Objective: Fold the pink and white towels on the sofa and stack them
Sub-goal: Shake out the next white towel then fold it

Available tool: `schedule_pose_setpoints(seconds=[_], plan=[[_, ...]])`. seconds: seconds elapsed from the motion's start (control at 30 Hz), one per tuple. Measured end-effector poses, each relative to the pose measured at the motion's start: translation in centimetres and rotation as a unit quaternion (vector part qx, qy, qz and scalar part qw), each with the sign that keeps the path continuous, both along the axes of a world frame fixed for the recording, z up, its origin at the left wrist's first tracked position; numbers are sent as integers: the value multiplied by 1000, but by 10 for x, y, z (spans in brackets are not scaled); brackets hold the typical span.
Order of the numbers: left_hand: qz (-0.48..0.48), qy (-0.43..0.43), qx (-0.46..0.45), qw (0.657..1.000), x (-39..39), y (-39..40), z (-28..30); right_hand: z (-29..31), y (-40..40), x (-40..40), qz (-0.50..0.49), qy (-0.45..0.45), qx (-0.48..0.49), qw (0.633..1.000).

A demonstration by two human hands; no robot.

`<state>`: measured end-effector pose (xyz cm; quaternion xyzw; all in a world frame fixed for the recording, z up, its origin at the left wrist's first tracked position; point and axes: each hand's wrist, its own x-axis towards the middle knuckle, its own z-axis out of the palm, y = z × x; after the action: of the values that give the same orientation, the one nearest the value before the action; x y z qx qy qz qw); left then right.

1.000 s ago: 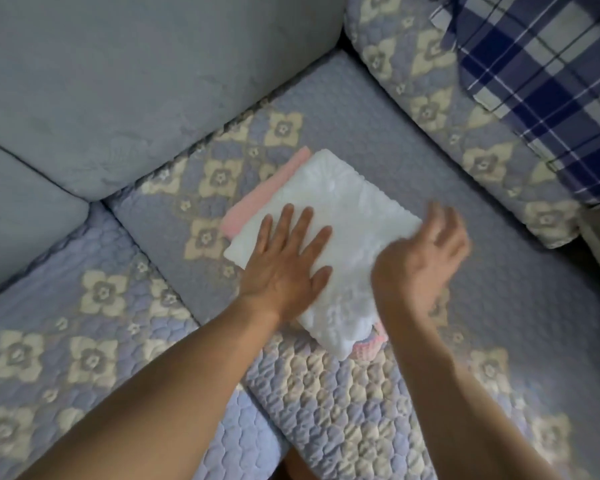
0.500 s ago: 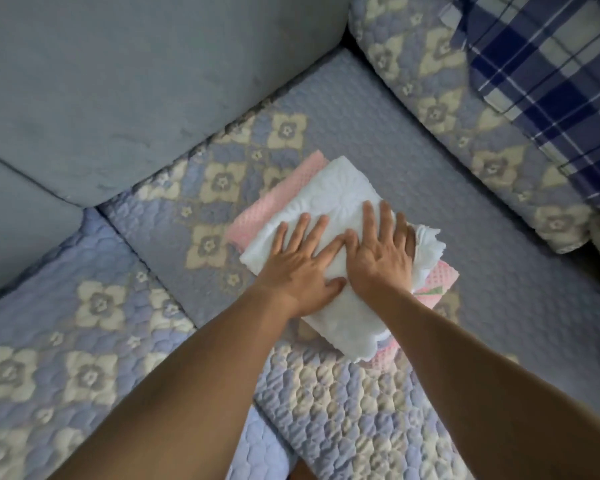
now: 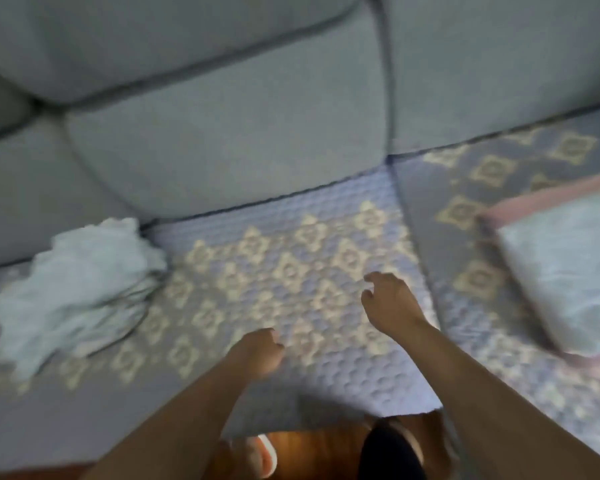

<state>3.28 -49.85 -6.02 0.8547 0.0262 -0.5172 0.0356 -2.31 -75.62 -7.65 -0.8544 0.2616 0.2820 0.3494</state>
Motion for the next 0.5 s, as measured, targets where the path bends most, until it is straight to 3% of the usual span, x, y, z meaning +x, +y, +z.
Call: schedule_pose_setpoints(seconds=[0.17, 0.33, 0.43, 0.5], plan=[[154, -91, -63, 982, -20, 204, -1, -26, 181, 23, 121, 82, 49, 988], [358, -89, -75, 926, -46, 395, -21, -56, 357, 54, 119, 149, 39, 981], [410, -82, -69, 906, -35, 499, -31, -74, 455, 91, 148, 147, 57, 976], [434, -95, -59, 894, -21, 548, -35, -82, 514, 116, 175, 93, 48, 979]])
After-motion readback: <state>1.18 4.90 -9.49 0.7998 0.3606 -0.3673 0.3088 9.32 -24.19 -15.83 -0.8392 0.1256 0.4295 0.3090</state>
